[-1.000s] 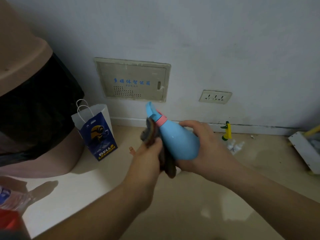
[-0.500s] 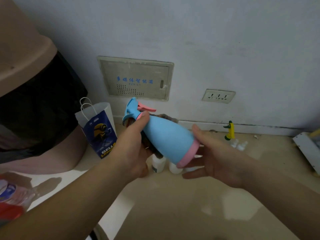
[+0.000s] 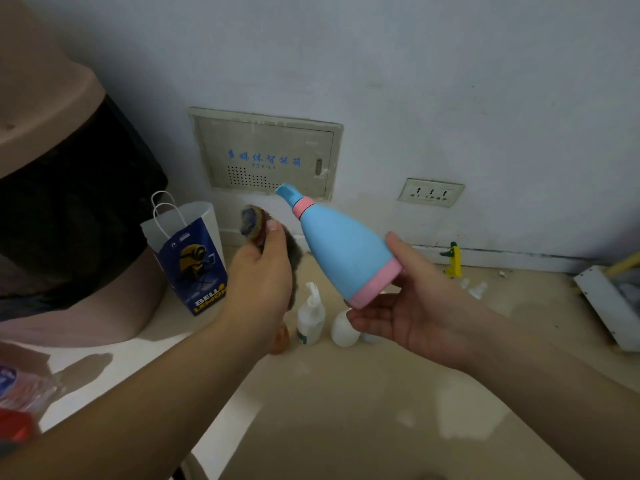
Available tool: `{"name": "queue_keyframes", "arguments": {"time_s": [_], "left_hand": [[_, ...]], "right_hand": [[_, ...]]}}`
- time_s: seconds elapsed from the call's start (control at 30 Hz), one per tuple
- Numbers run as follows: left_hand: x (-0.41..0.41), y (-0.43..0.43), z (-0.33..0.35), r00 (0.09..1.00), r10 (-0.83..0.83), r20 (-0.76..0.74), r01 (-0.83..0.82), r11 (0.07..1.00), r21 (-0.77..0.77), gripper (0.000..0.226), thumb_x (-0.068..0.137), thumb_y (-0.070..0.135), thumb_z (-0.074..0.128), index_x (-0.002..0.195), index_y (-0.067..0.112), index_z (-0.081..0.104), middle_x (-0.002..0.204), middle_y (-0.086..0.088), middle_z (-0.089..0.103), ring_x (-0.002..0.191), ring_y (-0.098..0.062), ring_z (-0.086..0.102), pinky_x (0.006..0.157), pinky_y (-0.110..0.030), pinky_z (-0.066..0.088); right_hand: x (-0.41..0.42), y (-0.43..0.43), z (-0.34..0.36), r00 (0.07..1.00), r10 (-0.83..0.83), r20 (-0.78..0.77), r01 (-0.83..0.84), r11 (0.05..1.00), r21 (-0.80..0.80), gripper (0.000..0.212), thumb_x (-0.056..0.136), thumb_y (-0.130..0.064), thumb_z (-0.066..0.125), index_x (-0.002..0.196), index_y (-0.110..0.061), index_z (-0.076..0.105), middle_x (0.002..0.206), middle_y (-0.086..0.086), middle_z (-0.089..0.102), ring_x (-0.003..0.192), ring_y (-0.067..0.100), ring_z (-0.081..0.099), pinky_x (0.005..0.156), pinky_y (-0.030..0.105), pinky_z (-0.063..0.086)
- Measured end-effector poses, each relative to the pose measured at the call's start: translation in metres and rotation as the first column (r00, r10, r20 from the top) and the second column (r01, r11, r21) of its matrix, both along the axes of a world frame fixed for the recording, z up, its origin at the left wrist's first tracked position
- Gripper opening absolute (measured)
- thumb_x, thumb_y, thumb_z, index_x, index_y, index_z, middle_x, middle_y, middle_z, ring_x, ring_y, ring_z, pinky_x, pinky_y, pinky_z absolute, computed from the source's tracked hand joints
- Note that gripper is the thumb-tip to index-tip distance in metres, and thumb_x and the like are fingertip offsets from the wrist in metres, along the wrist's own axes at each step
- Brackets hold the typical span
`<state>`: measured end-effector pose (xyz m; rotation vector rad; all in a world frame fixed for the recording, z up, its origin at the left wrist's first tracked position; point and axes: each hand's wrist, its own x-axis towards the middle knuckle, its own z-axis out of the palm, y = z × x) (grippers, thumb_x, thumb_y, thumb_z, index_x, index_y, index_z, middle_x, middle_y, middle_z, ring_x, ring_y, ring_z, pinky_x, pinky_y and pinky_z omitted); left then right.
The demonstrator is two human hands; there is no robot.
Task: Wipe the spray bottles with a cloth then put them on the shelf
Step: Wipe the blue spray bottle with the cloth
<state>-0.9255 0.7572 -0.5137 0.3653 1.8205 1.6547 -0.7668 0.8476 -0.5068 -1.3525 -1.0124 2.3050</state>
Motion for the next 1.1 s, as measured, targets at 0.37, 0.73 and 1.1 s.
{"name": "queue_keyframes", "arguments": {"time_s": [0.37,0.73,1.1], "left_hand": [[0.049,-0.015,-0.036,0.535,-0.435,-0.724,0.475,0.864,-0.168,0.066,0.104,0.043,0.038,0.16,0.043,0.005,0.158,0.04,-0.022,0.155,-0.006,-0.019,0.126,-0.037,-0.003],[0.05,-0.014,-0.039,0.5,-0.482,-0.72,0.498,0.84,-0.216,0.059,0.107,0.043,0.041,0.156,0.053,0.011,0.155,0.044,-0.017,0.149,0.004,-0.027,0.112,-0.011,-0.024],[0.03,-0.008,-0.046,0.533,-0.536,-0.655,0.576,0.796,-0.183,0.059,0.105,0.043,0.04,0.158,0.051,0.016,0.165,0.033,-0.003,0.153,0.003,-0.016,0.127,-0.031,-0.008]], "right_hand": [[-0.006,-0.009,-0.014,0.996,0.021,-0.085,-0.024,0.999,-0.034,0.059,0.094,-0.056,0.063,0.129,-0.007,0.069,0.115,0.019,0.076,0.097,0.031,0.077,0.076,0.04,0.064],[-0.003,-0.008,-0.021,0.998,0.059,0.001,-0.059,0.996,0.07,0.054,0.095,-0.058,0.063,0.12,-0.013,0.077,0.115,0.02,0.076,0.102,0.035,0.076,0.085,0.045,0.062],[-0.006,-0.006,-0.017,1.0,-0.009,-0.005,0.01,0.996,0.083,0.056,0.096,-0.056,0.063,0.129,-0.011,0.07,0.105,0.014,0.08,0.098,0.032,0.077,0.089,0.048,0.062]]}}
